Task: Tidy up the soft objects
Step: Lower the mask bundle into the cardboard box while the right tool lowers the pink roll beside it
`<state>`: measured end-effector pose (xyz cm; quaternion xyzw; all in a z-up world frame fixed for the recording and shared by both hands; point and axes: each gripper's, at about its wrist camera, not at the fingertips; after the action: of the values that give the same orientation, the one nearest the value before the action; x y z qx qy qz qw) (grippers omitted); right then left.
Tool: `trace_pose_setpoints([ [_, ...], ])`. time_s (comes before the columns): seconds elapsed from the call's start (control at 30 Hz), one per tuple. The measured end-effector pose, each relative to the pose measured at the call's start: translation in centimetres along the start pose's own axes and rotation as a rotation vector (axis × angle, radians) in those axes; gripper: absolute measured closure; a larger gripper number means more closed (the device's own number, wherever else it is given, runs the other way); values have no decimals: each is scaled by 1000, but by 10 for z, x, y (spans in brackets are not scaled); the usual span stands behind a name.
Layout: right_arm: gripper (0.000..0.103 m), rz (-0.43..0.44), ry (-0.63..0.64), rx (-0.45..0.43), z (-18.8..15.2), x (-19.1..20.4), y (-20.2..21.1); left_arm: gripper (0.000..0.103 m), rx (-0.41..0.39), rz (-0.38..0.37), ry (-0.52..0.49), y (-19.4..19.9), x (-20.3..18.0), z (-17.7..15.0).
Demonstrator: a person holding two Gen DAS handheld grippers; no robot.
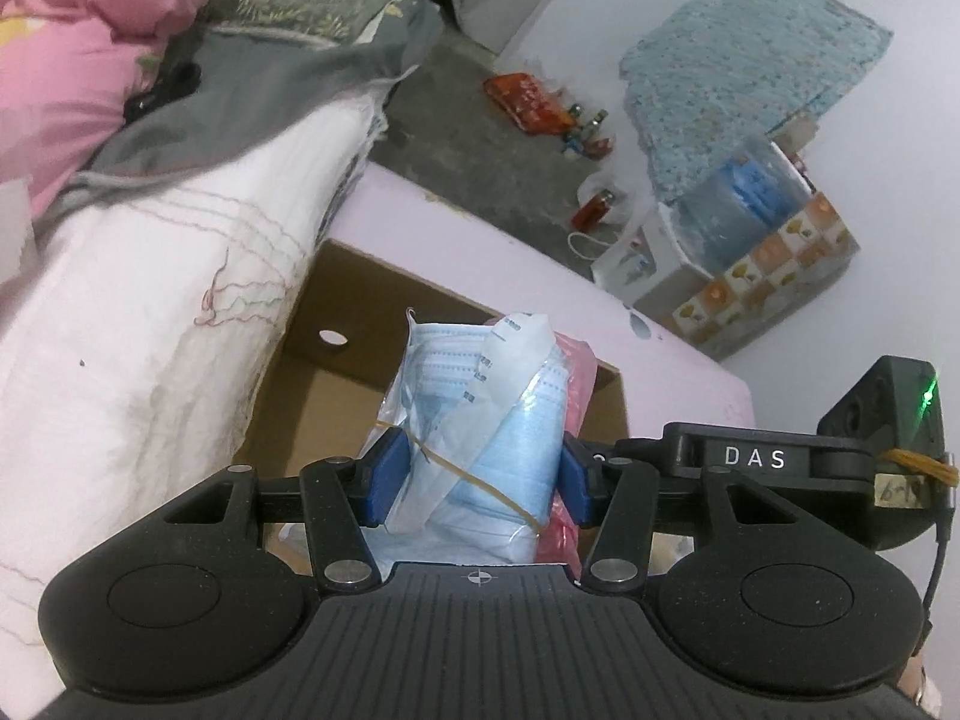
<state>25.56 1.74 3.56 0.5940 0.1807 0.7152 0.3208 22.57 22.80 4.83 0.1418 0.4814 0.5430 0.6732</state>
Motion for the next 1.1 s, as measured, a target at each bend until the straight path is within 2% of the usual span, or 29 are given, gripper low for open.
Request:
trace_pose_setpoints([
  [0.17,50,-43,0,14,4,-3,-17,52,1,15,22,-11,9,3],
  [0.4,50,-80,-34,37,11,-12,-40,52,11,73,44,-32,17,6],
  [0.6,50,-73,-65,34,16,-16,-47,51,-12,102,45,-37,17,9],
  [0.8,50,-41,-111,35,20,-18,-57,45,-37,129,62,-37,19,10],
  [0.87,50,-41,-121,37,19,-19,-58,38,-47,129,78,-36,21,11],
  [1.07,49,-48,-132,49,18,-18,-64,33,-67,61,131,-27,31,13],
  [1.1,49,-52,-130,50,17,-17,-65,33,-72,69,130,-26,30,13],
])
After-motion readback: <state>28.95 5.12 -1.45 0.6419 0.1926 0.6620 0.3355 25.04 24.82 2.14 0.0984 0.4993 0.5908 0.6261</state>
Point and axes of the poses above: each gripper's, at about its wrist camera, not at the fingertips, and y roughly against the way its jaws point, x to its left, z to its top, and after that the axes turned 1 degree about z, right-handed
